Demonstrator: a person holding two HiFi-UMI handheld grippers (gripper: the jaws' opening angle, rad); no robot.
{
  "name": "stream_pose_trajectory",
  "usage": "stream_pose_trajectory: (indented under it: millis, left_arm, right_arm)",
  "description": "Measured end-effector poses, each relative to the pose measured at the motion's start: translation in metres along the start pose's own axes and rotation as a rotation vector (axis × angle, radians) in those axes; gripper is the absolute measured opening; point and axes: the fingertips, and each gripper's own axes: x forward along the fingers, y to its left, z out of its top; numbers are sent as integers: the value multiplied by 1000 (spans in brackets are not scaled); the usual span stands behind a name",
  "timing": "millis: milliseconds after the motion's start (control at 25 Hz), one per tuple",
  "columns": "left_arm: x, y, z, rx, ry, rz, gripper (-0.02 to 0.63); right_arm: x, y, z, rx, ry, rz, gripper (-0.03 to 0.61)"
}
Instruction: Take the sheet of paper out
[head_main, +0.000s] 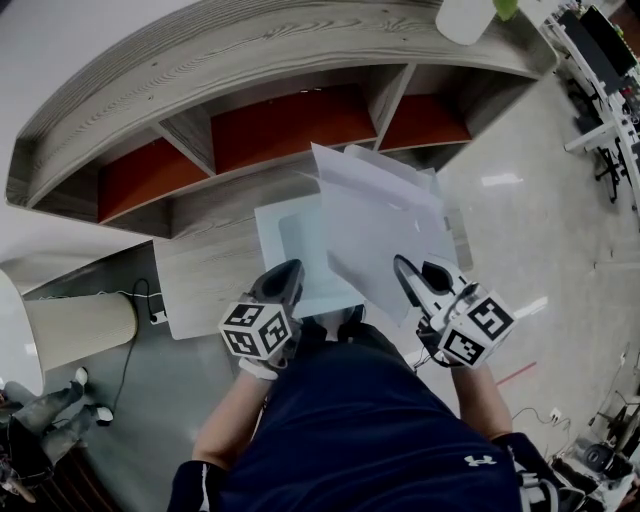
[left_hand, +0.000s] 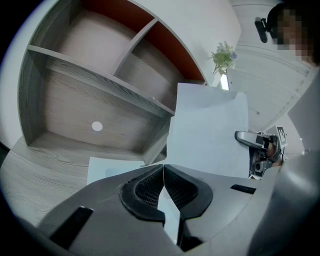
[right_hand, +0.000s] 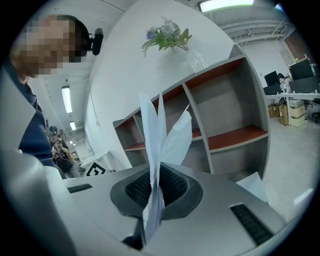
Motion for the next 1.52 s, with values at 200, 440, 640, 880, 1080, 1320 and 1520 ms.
stream_pose_trajectory:
  millis: [200,440,640,880,1080,1320,1520]
  left_arm:
    - [3,-1,-2,-6,5,-3,15]
    - [6,0,-6,-12,16,-3,15]
    - [8,-1,-8,-14,21,-7,15]
    - [8,-5,-4,-13,8,-7,15]
    - [-6,-4,29,6,-77,4,15]
    - [-17,-17,54,38,-141,-9,15]
    - [-19,-24,54,42,-142,-24,15]
  right_arm:
    - [0,6,0,-20,14,14,15]
    - [-1,7,-6,-29,29,7,15]
    - [-4,9,-10,-22,34,6,15]
    - [-5,12,-15,-21,40,11,15]
    - [-4,13,-16,-27,38,13,15]
    - [-3,13,-18,-26,40,20,15]
    - [-2,14,-19,-29,37,23,15]
